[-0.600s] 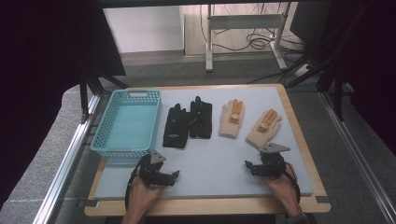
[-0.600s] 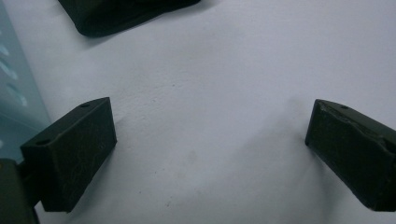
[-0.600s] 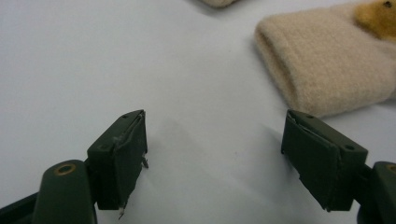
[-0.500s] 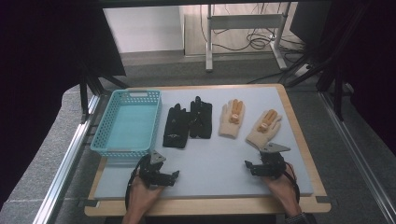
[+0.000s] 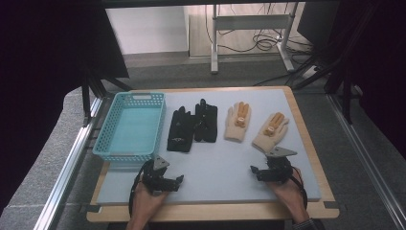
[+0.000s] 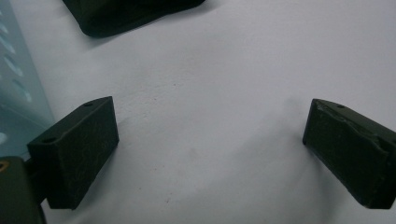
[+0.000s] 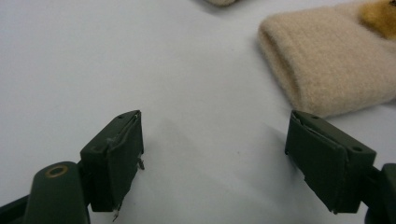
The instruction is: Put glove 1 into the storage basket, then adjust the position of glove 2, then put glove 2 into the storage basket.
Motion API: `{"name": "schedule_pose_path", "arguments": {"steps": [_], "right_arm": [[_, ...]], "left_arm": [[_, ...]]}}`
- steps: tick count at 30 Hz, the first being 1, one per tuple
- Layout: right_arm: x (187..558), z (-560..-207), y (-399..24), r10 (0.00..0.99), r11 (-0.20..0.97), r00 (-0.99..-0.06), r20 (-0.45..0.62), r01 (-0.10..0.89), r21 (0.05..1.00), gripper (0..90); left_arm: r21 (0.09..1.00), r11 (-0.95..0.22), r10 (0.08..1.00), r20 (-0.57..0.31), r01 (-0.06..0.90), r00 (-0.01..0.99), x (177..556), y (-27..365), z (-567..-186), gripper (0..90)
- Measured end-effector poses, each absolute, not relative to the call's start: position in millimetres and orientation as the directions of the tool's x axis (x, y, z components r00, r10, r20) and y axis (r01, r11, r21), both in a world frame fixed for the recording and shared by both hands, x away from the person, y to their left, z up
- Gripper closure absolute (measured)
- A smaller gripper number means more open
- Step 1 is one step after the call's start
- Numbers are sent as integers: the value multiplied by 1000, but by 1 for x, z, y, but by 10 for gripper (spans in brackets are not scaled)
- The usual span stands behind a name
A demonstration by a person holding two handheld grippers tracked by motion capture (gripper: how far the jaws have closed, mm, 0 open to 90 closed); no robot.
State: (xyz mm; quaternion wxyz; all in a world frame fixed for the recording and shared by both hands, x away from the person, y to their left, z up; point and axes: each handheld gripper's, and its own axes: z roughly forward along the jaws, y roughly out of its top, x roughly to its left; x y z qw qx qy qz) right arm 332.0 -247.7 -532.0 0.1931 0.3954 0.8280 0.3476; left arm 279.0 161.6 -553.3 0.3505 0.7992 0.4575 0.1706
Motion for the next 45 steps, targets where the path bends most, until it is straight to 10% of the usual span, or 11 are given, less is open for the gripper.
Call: {"name": "schedule_pose_path", "arguments": {"steps": [33, 45], "right_arm": [[335, -519, -239, 770, 431, -638, -15, 501, 751, 233], [364, -499, -216, 720, 438, -694, 23, 480, 760, 390]], "left_arm": [[718, -333, 852, -49, 612, 521, 279, 162, -553, 42], [717, -334, 852, -49, 612, 522, 279, 162, -553, 42]]}}
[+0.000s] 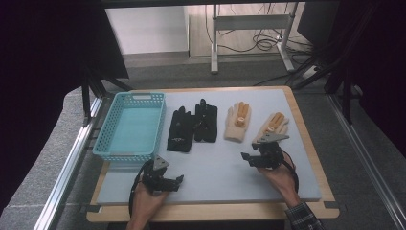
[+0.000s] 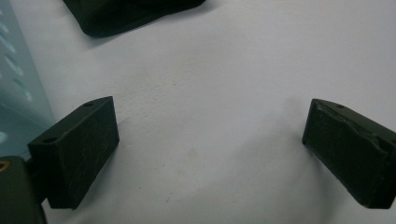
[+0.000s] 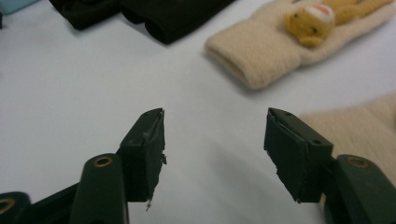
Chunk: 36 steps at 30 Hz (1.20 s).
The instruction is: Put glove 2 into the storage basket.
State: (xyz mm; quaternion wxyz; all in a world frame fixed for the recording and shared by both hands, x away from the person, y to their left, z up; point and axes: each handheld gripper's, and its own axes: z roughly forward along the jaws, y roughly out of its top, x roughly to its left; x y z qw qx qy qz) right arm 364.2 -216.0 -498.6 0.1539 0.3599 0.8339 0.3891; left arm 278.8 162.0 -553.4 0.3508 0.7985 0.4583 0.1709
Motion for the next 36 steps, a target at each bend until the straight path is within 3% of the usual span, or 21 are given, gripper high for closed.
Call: {"name": "schedule_pose_path", "arguments": {"steps": [9, 23, 28, 36], "right_arm": [[395, -493, -192, 691, 443, -721, 54, 480, 757, 474], [444, -493, -136, 660, 497, -751, 9, 446, 744, 611], [462, -495, -117, 657, 509, -754, -3, 441, 739, 597], [487, -506, -91, 668, 513, -744, -5, 456, 728, 437]], "left_arm": [[717, -333, 852, -49, 612, 521, 279, 162, -553, 42], [716, -338, 850, -47, 611, 524, 279, 162, -553, 42], [715, -338, 850, -46, 611, 524, 279, 162, -553, 42], [717, -335, 851, -48, 611, 523, 279, 162, -553, 42]]}}
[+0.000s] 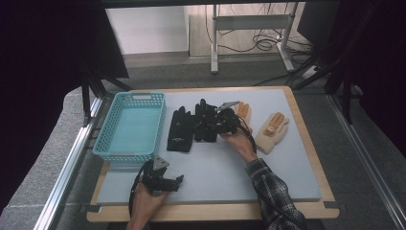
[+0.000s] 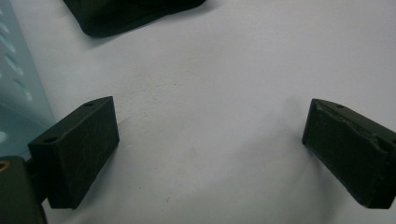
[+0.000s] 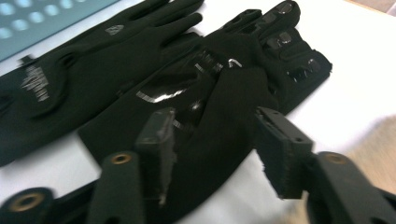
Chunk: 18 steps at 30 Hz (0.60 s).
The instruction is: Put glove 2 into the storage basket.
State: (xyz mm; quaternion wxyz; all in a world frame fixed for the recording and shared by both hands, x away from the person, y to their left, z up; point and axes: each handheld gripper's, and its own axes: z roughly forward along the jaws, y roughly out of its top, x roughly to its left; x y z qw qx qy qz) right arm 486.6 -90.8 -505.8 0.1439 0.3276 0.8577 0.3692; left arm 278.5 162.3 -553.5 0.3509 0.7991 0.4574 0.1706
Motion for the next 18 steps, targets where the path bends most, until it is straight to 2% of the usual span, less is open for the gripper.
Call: {"name": "schedule_pose_path", "arguments": {"steps": [1, 5, 11, 13, 15, 16, 18], "right_arm": [[496, -510, -84, 689, 503, -725, -8, 470, 725, 369], [508, -517, -77, 716, 492, -699, -7, 497, 715, 284], [522, -527, -65, 728, 513, -686, -20, 525, 680, 224], [523, -527, -64, 738, 501, -674, -2, 548, 670, 277], [520, -526, -63, 745, 509, -667, -21, 547, 665, 414], [520, -526, -62, 747, 508, -665, -25, 546, 666, 443], [515, -524, -60, 746, 506, -665, -16, 552, 663, 606]], "left_arm": [[717, -336, 851, -47, 611, 524, 278, 162, -553, 42], [717, -335, 851, -49, 611, 523, 278, 162, -553, 43], [716, -337, 850, -47, 612, 524, 278, 162, -553, 43], [716, -337, 850, -48, 611, 525, 278, 162, -553, 43], [717, -336, 850, -47, 610, 524, 278, 162, -553, 43], [717, -337, 850, -47, 610, 524, 278, 162, -553, 43], [717, -337, 850, -47, 610, 524, 278, 162, -553, 43]]}}
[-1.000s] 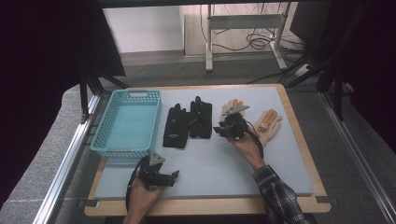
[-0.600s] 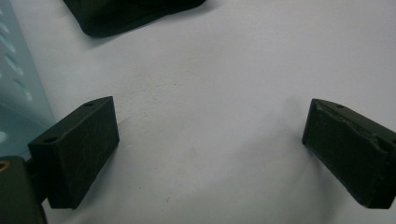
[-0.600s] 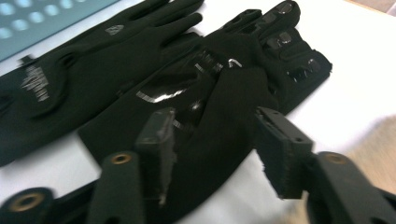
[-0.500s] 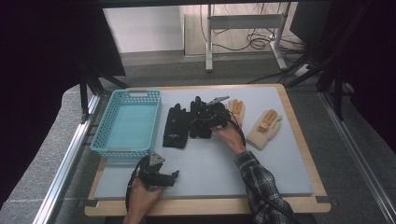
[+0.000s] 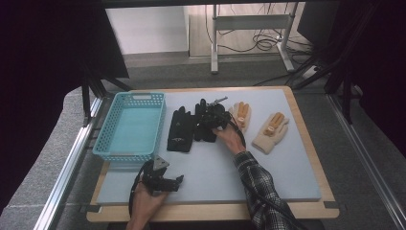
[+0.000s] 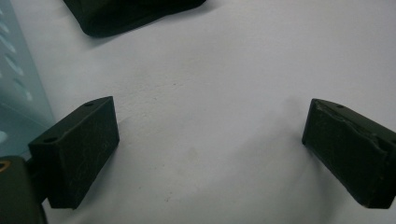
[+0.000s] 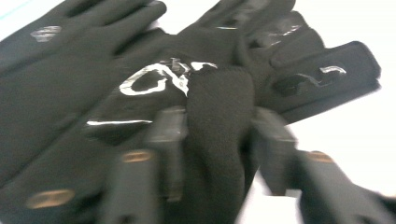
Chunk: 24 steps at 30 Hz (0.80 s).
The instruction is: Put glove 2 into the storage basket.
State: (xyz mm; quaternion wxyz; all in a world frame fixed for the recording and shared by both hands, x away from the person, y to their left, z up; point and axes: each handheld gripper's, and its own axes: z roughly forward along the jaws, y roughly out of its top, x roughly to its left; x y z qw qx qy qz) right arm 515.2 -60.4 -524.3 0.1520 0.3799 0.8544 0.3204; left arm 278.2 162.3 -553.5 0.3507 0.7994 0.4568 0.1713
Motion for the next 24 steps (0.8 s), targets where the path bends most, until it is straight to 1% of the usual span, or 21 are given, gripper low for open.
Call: {"name": "schedule_pose_path", "arguments": {"steps": [2, 5, 8, 11, 14, 19, 24], "right_arm": [[511, -524, -57, 733, 519, -680, -20, 540, 663, 728], [509, -522, -53, 734, 532, -679, -36, 541, 651, 773], [507, -517, -55, 731, 536, -681, -34, 543, 646, 781], [503, -508, -63, 735, 499, -678, 9, 551, 669, 782], [496, -498, -70, 733, 483, -680, 21, 542, 688, 782], [474, -478, -84, 705, 454, -707, 57, 512, 730, 781], [446, -459, -95, 684, 431, -724, 87, 498, 752, 780]], "left_arm": [[717, -336, 850, -47, 610, 524, 278, 162, -553, 43], [717, -336, 850, -47, 610, 524, 278, 162, -553, 43], [717, -335, 851, -49, 611, 524, 278, 162, -554, 43], [717, -336, 850, -48, 611, 524, 278, 162, -553, 44], [717, -336, 851, -48, 611, 524, 278, 162, -553, 44], [716, -339, 850, -47, 611, 525, 278, 163, -553, 44], [716, -339, 850, -45, 611, 525, 278, 163, -553, 44]]}}
